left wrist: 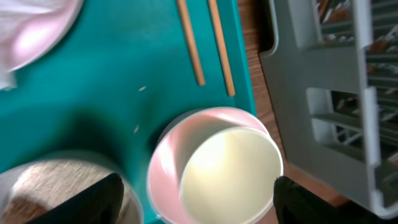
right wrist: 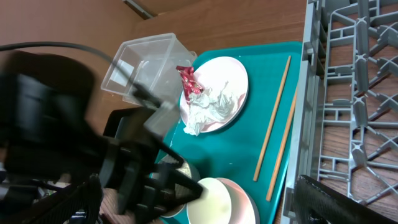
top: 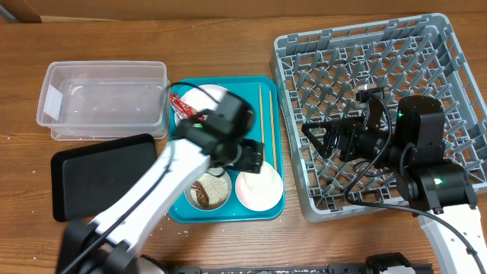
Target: Sort waste into correct bins and load items into the dishwasher
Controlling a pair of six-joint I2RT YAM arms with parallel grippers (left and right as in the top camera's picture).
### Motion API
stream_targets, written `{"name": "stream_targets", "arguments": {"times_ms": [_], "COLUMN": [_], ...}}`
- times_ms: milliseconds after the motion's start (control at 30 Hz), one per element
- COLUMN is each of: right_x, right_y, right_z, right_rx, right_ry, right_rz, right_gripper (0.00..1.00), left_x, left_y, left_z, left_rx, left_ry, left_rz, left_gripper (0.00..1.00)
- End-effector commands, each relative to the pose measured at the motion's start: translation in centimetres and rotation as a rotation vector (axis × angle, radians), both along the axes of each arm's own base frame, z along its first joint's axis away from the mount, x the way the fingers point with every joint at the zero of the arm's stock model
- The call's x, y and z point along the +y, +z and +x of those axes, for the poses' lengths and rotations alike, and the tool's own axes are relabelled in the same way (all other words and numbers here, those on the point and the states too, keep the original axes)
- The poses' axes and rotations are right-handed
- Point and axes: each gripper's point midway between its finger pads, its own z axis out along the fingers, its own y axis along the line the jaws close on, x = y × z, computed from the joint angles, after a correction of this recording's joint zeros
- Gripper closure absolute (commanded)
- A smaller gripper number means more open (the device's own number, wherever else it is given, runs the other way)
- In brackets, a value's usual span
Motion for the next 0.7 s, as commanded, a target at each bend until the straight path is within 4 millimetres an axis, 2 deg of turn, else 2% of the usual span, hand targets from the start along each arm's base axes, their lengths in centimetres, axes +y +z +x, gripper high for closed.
{"name": "stream_targets", "arguments": {"times_ms": [0, 67, 133, 167, 267, 367, 433, 500, 533, 567, 667], "right_x": [0.2, 0.2, 0.2, 0.2, 0.2, 0.2, 0.2, 0.3, 0.6, 0.8, 1.5], "right_y": [1.4, 1.3, 1.3, 1.3, 1.3, 1.3, 1.3, 1.4, 1.5, 1.7, 2.6], "right_z": [0.0, -0.1, -0.1, -0.1, -0.1, -0.1, -0.1, -0.3, -0.5, -0.7, -1.0], "right_rx": [-0.031, -0.026, -0.024, -0.024, -0.025, -0.025, -0.024, -0.020, -0.019, -0.020, -0.043], "right_ry": [0.012, 0.011, 0.011, 0.011, 0.011, 0.011, 0.012, 0.020, 0.042, 0.053, 0.101], "right_rz": [0.015, 0.014, 0.014, 0.014, 0.014, 0.014, 0.015, 0.024, 0.040, 0.049, 0.087], "right_gripper": [0.00, 0.00, 0.00, 0.00, 0.00, 0.00, 0.00, 0.00, 0.00, 0.00, 0.00], "left_x": [-0.7, -0.6, -0.4, -0.4, -0.7, -1.0, -1.0, -0.2, 0.7, 0.9, 1.4], "left_y": [-3.2, -4.5, -5.1, -5.1, -4.2, -2.1, 0.0, 2.7, 4.7, 5.2, 10.3], "left_z": [0.2, 0.1, 0.1, 0.1, 0.6, 1.1, 1.4, 1.8, 2.4, 2.5, 3.2], "left_rx": [0.014, 0.043, 0.063, 0.068, 0.060, 0.036, 0.015, -0.004, -0.018, -0.020, -0.024], "left_ry": [-0.050, -0.031, -0.011, 0.000, 0.027, 0.036, 0.040, 0.066, 0.090, 0.091, 0.046], "left_rz": [0.093, 0.120, 0.128, 0.126, 0.110, 0.089, 0.075, 0.059, 0.038, 0.026, -0.205], "left_gripper": [0.33, 0.48, 0.70, 0.77, 0.91, 0.96, 0.96, 0.96, 0.96, 0.96, 0.95]}}
